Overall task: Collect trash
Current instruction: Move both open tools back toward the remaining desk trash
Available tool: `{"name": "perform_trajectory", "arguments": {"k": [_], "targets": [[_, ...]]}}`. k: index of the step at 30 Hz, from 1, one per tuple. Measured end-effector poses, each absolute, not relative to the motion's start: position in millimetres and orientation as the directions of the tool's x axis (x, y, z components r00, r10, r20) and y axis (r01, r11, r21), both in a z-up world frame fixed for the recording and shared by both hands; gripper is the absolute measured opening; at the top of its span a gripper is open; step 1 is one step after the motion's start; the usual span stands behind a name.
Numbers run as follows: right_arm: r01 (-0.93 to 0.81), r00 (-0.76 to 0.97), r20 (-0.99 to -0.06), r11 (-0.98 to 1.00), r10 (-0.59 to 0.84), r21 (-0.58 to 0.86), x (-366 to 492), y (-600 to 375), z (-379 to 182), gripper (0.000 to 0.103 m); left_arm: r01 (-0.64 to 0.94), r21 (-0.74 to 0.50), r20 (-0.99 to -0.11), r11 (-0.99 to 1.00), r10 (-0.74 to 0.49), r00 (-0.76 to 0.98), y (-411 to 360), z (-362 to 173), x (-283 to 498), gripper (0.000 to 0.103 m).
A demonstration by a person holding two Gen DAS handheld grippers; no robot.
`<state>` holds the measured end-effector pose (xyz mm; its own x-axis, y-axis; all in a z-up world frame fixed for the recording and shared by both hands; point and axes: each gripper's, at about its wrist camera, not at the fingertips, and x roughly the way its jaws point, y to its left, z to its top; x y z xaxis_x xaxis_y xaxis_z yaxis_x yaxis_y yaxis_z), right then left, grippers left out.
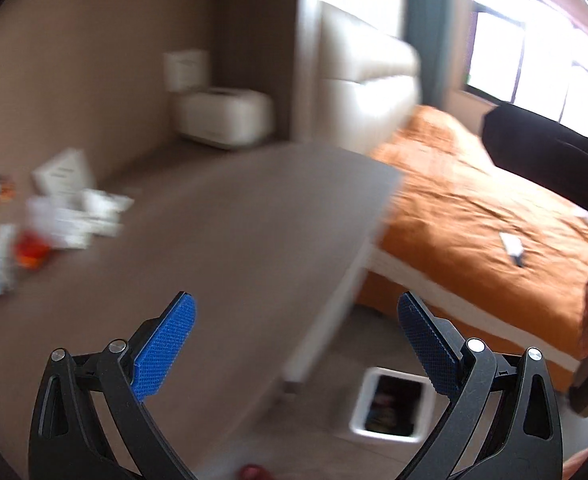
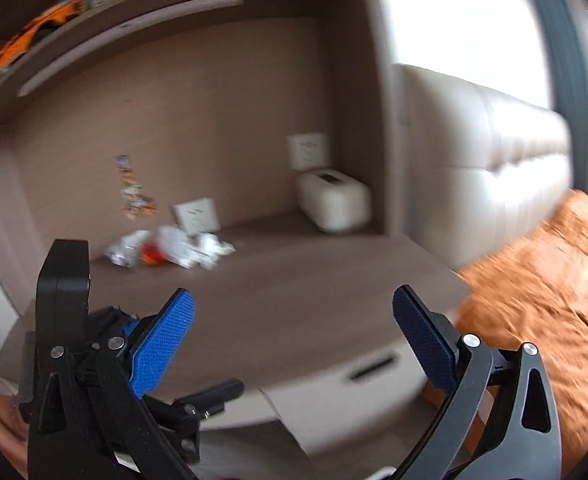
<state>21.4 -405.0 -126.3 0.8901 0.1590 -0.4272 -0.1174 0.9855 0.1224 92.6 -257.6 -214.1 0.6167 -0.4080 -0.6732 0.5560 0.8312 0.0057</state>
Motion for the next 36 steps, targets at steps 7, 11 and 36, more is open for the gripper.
{"name": "perform_trajectory", "arguments": {"k": [7,11,36], "targets": [[-0.303,0.85,-0.418,0.947,0.321,0.11,82,-333,-113,0.099,0.309,0.075,-0.633,0.948,-0.194,0.749,-157,-187,139,0.099],[-0.391,0.813,-0.439,0.917,0.382,0.073,116,-287,-119,0.099,0.215,0.105,-0.628,0.971,-0.102,0.771,-106,-187,164,0.099],[-0.412,0.74,-0.605,0.909,0.293,-0.064,289,-147,-209,0.099,0.143,0.002,-0.669,0.99,-0.105,0.736,61,-239,315,0.099]]}}
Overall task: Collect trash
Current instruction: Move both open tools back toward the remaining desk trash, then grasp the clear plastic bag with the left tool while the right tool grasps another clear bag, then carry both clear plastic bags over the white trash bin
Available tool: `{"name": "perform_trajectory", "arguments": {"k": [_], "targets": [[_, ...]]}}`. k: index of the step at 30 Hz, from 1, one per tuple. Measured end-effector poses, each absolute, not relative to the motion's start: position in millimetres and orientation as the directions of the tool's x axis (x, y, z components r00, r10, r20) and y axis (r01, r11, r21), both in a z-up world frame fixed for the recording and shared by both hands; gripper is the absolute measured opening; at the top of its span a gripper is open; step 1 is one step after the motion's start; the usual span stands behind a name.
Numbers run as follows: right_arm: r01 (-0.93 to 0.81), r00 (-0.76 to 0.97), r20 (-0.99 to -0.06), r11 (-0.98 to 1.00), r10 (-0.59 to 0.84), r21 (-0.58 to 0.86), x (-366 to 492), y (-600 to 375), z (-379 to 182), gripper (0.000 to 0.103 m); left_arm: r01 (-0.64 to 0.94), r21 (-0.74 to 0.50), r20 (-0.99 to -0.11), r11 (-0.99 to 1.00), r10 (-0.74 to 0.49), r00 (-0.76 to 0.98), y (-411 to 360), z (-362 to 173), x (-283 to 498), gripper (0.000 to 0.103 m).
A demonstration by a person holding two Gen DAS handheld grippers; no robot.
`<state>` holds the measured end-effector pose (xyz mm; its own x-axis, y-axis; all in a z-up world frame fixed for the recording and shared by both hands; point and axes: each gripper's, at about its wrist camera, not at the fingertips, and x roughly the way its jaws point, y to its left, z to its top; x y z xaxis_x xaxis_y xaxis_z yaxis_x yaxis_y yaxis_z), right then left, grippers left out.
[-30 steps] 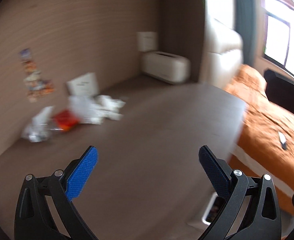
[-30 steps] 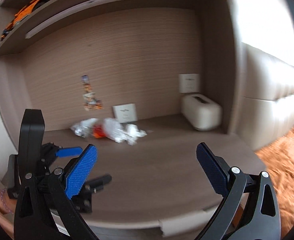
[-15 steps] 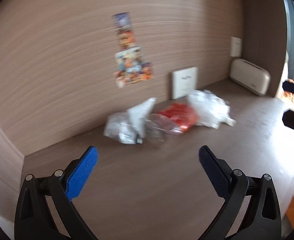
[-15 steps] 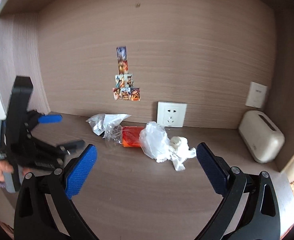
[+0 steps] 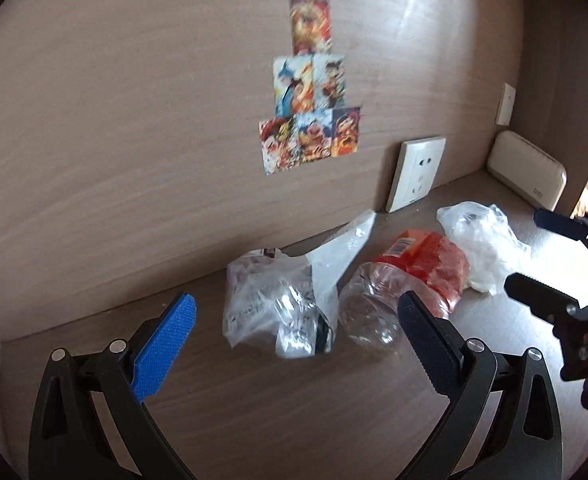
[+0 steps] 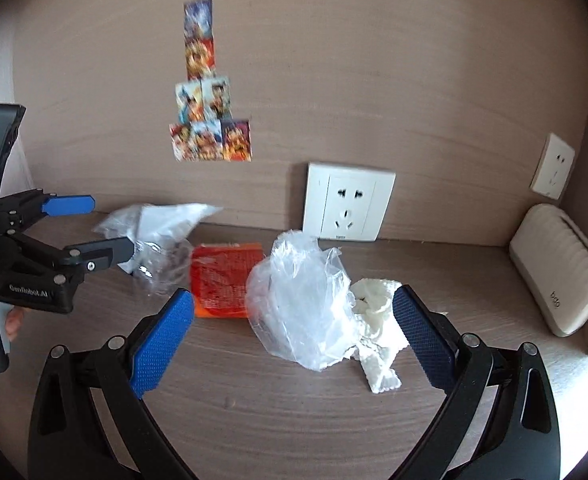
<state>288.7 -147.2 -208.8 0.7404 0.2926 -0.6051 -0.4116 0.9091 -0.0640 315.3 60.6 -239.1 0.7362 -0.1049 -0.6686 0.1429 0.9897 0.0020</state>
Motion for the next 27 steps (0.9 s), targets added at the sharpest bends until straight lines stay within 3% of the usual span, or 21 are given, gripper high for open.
{"name": "perform_trajectory", "arguments": {"k": [7,10,11,12,15,17,27], "targets": [[-0.409,0.715,-0.645,0.909,0.269,-0.074,308,-139,-225,0.098,0.138,-0.047,-0.704,0.989,-0.131,0.698,75,-253,339,0.095],[-0.41,0.7,-0.659,0.91,0.274,-0.056,313,-135,-229,0.083,0.153,-0.06,-0.717,0.986,-0.15,0.681,75,-258,343,0.082],[-0.407,0.698,-0.663,0.912,0.272,-0.056,315,-135,-230,0.073,0.164,-0.063,-0.724,0.984,-0.159,0.672,75,-260,345,0.07],[-0.406,0.694,-0.667,0.912,0.27,-0.053,316,-135,-231,0.064,0.168,-0.058,-0.728,0.984,-0.157,0.668,74,-263,346,0.066],[-0.385,0.698,-0.665,0.922,0.268,-0.032,320,-139,-230,0.049,0.182,-0.038,-0.723,0.983,-0.153,0.673,73,-265,346,0.056],[-0.37,0.699,-0.663,0.929,0.269,-0.013,323,-145,-228,0.044,0.188,-0.039,-0.721,0.981,-0.158,0.674,73,-265,346,0.05],[-0.372,0.738,-0.609,0.928,0.29,-0.01,305,-151,-203,0.042,0.154,0.024,-0.676,0.988,-0.098,0.73,73,-229,317,0.047]]}}
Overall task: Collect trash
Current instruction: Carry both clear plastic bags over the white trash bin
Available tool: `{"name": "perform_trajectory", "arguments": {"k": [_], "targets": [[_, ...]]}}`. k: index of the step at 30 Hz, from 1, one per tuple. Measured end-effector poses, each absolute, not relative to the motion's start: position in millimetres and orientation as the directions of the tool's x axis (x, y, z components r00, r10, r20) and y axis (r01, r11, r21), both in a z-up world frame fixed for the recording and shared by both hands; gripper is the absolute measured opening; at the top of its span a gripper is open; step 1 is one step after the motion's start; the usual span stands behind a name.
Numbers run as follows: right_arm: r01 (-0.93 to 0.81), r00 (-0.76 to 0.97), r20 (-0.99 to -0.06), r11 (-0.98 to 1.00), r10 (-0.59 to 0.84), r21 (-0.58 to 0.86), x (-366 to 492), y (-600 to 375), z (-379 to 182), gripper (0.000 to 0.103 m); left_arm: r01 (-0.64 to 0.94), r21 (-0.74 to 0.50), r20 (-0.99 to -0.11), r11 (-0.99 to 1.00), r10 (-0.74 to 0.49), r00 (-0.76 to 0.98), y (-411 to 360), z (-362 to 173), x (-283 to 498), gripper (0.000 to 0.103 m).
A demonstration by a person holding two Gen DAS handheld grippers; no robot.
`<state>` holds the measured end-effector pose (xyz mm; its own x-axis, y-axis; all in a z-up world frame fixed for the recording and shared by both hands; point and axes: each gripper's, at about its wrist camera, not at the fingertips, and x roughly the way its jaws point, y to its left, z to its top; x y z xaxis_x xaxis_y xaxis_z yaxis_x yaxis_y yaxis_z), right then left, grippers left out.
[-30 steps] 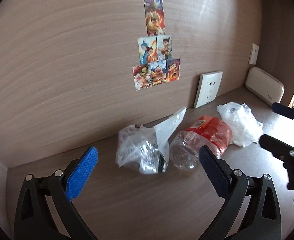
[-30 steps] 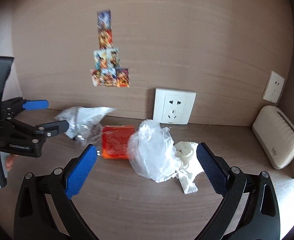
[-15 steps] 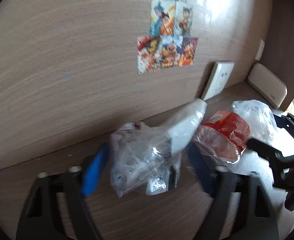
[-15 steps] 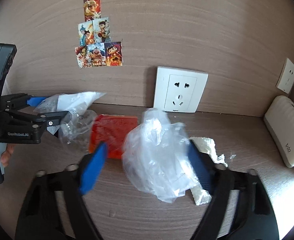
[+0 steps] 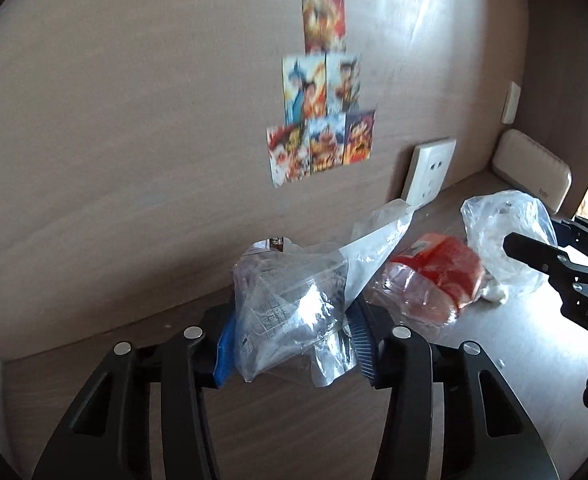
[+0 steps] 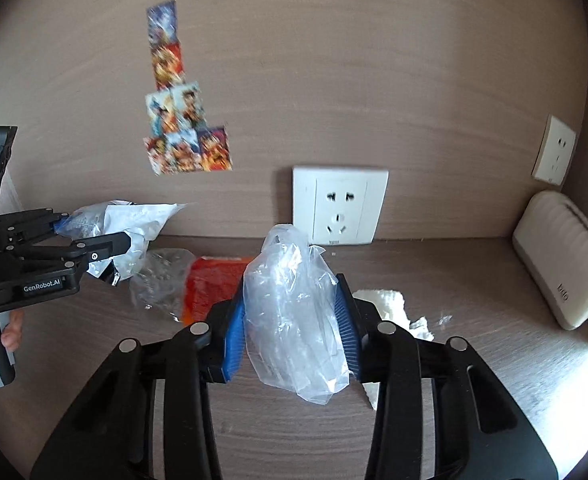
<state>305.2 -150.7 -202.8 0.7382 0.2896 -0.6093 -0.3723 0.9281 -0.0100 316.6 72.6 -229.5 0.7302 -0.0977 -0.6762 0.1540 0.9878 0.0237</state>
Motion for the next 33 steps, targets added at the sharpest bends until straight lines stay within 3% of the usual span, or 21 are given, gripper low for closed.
{"name": "perform_trajectory", "arguments": {"k": [11,33], "targets": [[-0.348,0.789,-0.543,0.938,0.288,-0.008,250,-184,-142,0.042,0.188,0.01,-0.632,0.982,-0.139,0.763,40,-172,274,0.047],[-0.111,0.884,-0.453,0.993,0.117,0.041,61,-320,-67,0.042,0.563,0.006,-0.617,0.827,-0.44,0.652,-178,-128,137,0.048]]}}
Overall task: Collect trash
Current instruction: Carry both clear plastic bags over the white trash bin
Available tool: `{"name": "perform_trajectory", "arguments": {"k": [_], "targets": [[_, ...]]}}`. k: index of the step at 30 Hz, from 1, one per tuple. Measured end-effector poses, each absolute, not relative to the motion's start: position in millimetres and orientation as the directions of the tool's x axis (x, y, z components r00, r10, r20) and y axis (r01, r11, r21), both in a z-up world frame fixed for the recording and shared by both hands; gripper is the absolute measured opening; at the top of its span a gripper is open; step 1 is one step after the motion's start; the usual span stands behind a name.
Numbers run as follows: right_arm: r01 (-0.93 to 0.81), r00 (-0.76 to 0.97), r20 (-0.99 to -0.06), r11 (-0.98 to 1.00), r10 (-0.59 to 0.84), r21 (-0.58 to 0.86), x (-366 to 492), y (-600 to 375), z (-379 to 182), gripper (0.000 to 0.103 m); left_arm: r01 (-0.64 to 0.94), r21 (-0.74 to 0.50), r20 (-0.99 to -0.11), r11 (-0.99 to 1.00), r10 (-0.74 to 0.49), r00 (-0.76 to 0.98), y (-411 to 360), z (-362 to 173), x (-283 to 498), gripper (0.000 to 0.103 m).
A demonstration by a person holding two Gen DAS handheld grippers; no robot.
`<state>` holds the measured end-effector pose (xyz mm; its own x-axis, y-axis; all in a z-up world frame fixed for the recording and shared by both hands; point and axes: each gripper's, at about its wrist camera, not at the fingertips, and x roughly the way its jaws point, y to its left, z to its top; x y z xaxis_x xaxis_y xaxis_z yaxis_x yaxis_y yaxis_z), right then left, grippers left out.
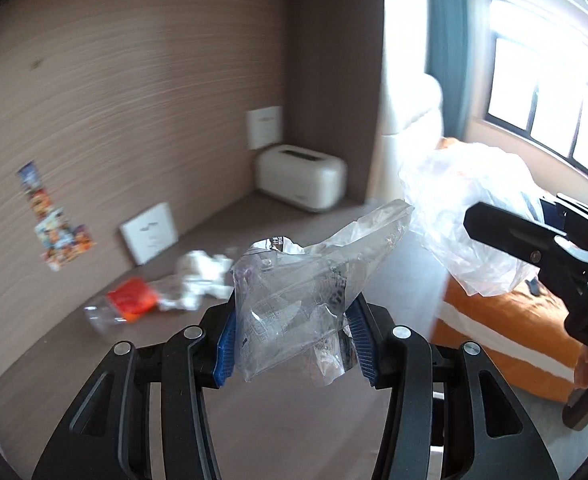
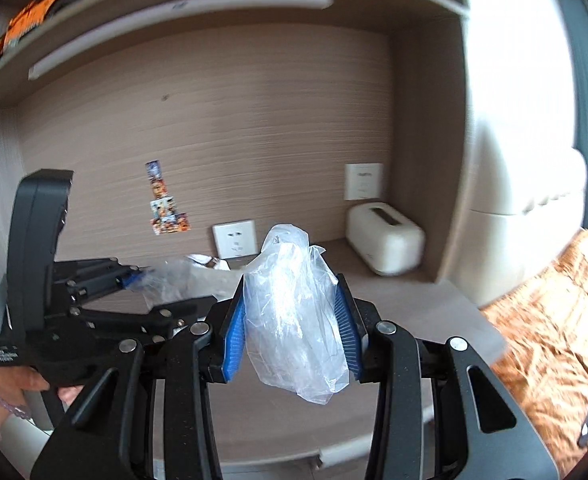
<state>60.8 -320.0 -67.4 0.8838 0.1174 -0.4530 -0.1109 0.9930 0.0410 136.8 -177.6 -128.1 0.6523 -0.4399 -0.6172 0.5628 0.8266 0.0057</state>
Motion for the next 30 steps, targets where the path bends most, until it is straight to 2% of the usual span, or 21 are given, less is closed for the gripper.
{"name": "perform_trajectory", "arguments": {"k": [17,30], "targets": [[0.204,0.863,-0.483,0.977,-0.15,0.061,-95,-430,-79,0.042,0.79,-0.002,-0.671,0.613,-0.586,0.454,-328,-153,19,0.048],[0.369,0.79,-0.562,0.921,-0.244,0.12,-152,-483,-129,0.042,0.878,-0.002,-0.741,0.479,-0.59,0.32,-409,-210,-27,0.048]]}}
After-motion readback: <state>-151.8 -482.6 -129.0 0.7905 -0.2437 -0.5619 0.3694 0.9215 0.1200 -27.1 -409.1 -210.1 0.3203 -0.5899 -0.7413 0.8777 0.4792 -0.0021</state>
